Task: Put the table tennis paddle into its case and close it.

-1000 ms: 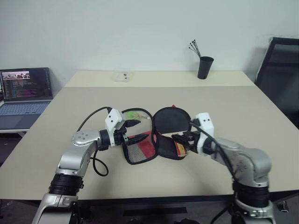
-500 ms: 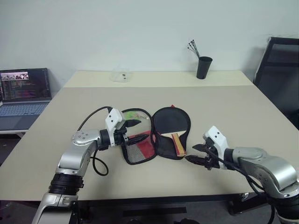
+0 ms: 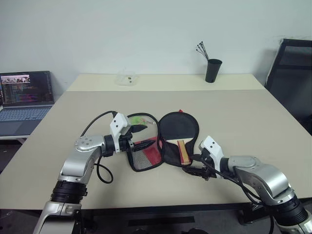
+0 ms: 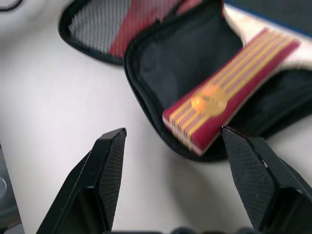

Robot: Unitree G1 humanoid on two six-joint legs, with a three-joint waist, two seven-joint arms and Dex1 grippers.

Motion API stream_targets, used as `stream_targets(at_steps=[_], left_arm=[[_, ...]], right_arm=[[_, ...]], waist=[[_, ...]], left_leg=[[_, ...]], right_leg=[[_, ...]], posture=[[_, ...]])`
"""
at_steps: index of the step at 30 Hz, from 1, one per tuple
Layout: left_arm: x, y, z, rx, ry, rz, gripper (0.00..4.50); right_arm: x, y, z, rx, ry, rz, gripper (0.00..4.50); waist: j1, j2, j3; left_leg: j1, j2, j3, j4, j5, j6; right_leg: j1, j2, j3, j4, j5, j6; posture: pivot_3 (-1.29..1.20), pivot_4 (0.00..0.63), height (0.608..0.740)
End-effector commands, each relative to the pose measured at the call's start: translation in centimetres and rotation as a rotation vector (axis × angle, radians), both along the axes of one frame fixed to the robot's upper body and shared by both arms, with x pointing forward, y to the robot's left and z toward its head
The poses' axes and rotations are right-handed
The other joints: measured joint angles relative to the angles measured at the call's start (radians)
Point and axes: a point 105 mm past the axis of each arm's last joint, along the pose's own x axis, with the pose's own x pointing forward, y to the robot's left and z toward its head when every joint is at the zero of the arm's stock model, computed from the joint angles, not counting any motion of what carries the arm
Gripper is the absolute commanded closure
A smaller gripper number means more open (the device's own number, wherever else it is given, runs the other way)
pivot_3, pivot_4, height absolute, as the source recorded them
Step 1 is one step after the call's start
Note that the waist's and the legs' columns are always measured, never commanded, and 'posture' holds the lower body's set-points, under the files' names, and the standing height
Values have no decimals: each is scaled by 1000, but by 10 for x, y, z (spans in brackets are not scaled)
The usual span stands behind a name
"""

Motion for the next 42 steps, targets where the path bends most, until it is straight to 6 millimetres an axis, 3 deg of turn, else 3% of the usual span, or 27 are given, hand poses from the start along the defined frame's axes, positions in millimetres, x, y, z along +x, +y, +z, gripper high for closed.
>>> stream_targets(at_steps=[1, 8, 19, 22, 26, 31, 42], left_arm=[[-3, -1, 12, -5, -49, -7, 601], [-3, 7, 10, -6, -37, 28, 601], [-19, 72, -9, 31, 46, 219, 601], [-25, 85, -19, 50, 82, 251, 1190], [-21, 102, -41, 133, 105, 311, 2689], [-6, 104, -56, 190, 86, 347, 4466], [39, 75, -49, 68, 17, 387, 4491]], right_arm=[[-3, 9, 13, 31, -46, 29, 1146], [0, 5, 19, 32, -63, 14, 1146], [-17, -34, 66, 22, -128, 65, 1146], [-20, -37, 75, 13, -150, 92, 1118], [-14, -37, 87, 8, -209, 97, 1118], [-4, -37, 95, 16, -250, 85, 1118], [-4, -37, 93, 30, -253, 78, 1118]], waist=[[0, 0, 0], [0, 0, 0], [3, 0, 0], [1, 0, 0], [3, 0, 0], [4, 0, 0], [10, -1, -1]], left_leg=[[0, 0, 0, 0, 0, 0], [0, -1, 0, 0, 0, 0], [0, 0, 0, 0, 0, 0], [1, 0, 0, 0, 0, 0], [1, 1, 0, 0, 0, 0], [1, 0, 0, 0, 0, 0], [0, -1, 1, 1, 0, 0]], right_leg=[[0, 0, 0, 0, 0, 0], [0, 0, 0, 0, 0, 0], [0, -1, 0, 0, 0, 0], [0, -2, 0, 0, 0, 0], [0, -2, -1, 0, 0, 0], [1, -2, -1, 0, 0, 0], [1, -2, 0, 0, 0, 0]], posture=[[0, 150, 740], [0, 150, 740], [0, 150, 740], [0, 150, 740], [0, 150, 740], [0, 150, 740], [0, 150, 740]])
